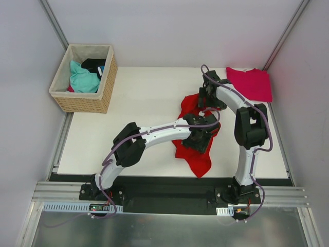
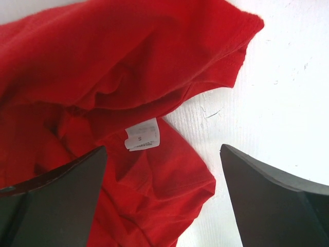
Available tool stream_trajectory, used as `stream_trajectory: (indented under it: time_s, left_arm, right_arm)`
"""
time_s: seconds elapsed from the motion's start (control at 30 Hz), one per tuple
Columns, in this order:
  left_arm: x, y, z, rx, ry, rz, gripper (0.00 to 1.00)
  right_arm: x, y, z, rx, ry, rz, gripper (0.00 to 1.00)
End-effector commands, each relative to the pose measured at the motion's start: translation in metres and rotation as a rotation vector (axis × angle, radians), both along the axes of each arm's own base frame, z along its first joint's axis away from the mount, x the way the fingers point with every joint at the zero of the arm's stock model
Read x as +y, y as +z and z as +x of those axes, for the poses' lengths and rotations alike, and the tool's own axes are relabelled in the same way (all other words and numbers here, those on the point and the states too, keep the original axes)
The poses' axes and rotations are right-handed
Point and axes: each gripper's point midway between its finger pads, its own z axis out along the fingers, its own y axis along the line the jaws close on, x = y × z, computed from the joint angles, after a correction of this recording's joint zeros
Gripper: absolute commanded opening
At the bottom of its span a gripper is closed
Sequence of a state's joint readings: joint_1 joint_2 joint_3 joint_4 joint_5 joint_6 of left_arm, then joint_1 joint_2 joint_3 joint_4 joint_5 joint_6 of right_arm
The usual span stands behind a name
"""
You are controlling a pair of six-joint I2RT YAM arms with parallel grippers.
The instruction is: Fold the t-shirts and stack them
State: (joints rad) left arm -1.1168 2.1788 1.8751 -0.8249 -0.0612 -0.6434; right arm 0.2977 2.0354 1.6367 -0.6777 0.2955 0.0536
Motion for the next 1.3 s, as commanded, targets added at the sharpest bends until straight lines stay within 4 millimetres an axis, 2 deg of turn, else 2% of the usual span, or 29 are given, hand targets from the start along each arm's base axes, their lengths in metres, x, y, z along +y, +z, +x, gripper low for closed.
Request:
stream_trajectory:
  time_s: [0.0, 0.07, 0.2, 0.27, 0.33, 0.4, 0.43, 0.53, 0.57, 0.77, 0.93, 1.13, 1.27]
  left_arm:
    - [0.009, 0.018, -0.016, -0.008, 0.007, 0.018, 0.63]
    - [0.009, 0.025, -0.019, -0.018, 0.007, 0.009, 0.63]
    - [0.007, 0.023, -0.024, -0.015, -0.006, 0.024, 0.64]
    - [0.002, 0.028, -0.024, -0.042, -0.015, 0.024, 0.66]
    - [-0.006, 0.038, -0.023, -0.056, -0.029, 0.004, 0.72]
    - [-0.01, 0.037, -0.018, -0.068, -0.034, 0.007, 0.79]
    - [-0.013, 0.04, -0.015, -0.082, -0.043, 0.003, 0.88]
    - [-0.015, 0.03, -0.007, -0.105, -0.045, 0.03, 0.99]
    - [-0.014, 0.02, -0.005, -0.096, -0.044, 0.05, 0.99]
    - [-0.009, -0.005, 0.003, -0.069, -0.028, 0.096, 0.99]
    - [-0.002, -0.013, 0.01, -0.064, 0.0, 0.12, 0.98]
    - [0.003, -0.011, 0.015, -0.067, 0.024, 0.12, 0.75]
    - [0.002, 0.008, 0.018, -0.091, 0.027, 0.085, 0.64]
  right_arm:
    - [0.002, 0.029, 0.004, -0.079, -0.022, 0.044, 0.96]
    - [0.002, 0.03, 0.004, -0.082, -0.024, 0.045, 0.96]
    - [0.003, 0.034, 0.004, -0.089, -0.023, 0.053, 0.96]
    - [0.003, 0.034, 0.003, -0.09, -0.023, 0.053, 0.96]
    - [0.003, 0.036, 0.002, -0.093, -0.022, 0.052, 0.96]
    - [0.001, 0.037, 0.003, -0.096, -0.023, 0.05, 0.96]
    - [0.002, 0.036, 0.001, -0.092, -0.022, 0.049, 0.96]
    - [0.0, 0.039, 0.001, -0.104, -0.025, 0.044, 0.96]
    - [-0.001, 0.037, 0.0, -0.1, -0.025, 0.04, 0.96]
    - [-0.005, 0.038, -0.001, -0.104, -0.029, 0.028, 0.96]
    - [-0.006, 0.035, -0.002, -0.099, -0.031, 0.029, 0.96]
    - [-0.005, 0.034, -0.001, -0.099, -0.029, 0.03, 0.96]
    - [-0.004, 0.034, 0.0, -0.099, -0.026, 0.033, 0.96]
